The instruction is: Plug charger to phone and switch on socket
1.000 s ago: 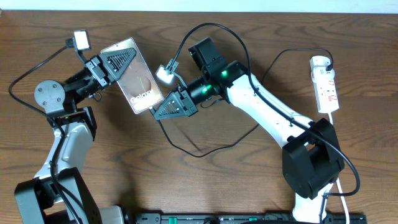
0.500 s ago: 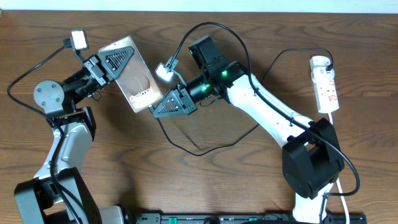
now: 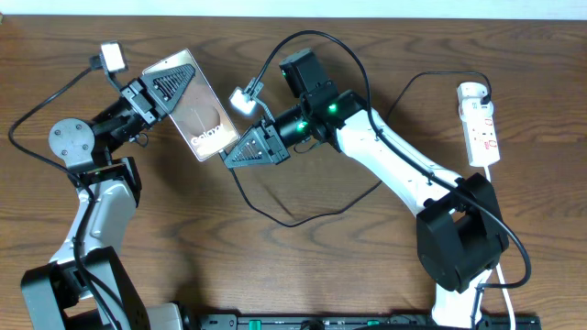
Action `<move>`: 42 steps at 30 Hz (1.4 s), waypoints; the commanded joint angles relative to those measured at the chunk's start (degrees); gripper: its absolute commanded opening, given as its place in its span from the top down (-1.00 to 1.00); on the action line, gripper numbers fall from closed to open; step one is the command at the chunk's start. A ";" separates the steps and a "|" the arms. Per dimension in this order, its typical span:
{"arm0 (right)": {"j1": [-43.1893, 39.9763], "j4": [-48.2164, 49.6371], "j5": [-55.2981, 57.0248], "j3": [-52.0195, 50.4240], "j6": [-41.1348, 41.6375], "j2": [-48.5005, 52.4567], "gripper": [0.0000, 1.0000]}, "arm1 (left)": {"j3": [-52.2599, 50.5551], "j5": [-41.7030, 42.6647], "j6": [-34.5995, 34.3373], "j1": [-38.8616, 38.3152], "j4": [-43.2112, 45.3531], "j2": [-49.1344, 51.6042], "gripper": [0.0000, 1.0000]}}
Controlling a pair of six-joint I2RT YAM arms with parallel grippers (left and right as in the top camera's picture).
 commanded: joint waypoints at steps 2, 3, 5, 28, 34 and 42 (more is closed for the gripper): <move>-0.37 2.60 2.45 1.49 1.31 0.07 0.97 | 0.17 8.85 -0.94 -3.10 0.50 -0.63 0.86; -0.42 2.73 2.43 1.49 1.51 0.07 0.98 | 0.17 8.85 -0.94 -3.10 0.50 -0.63 0.86; -0.59 2.84 2.45 1.49 1.57 0.07 0.97 | 0.17 8.85 -0.94 -3.10 0.50 -0.63 0.86; -1.16 2.62 2.45 1.49 1.51 0.07 -0.99 | 0.17 8.76 4.04 -0.68 0.44 -0.63 0.86; -2.14 1.51 5.90 1.49 1.51 0.07 -0.99 | 0.17 8.61 6.54 4.87 -4.13 -0.63 0.86; -3.61 -11.50 35.45 1.49 1.73 0.07 -0.98 | 0.17 6.36 23.10 18.53 -35.63 -0.63 0.86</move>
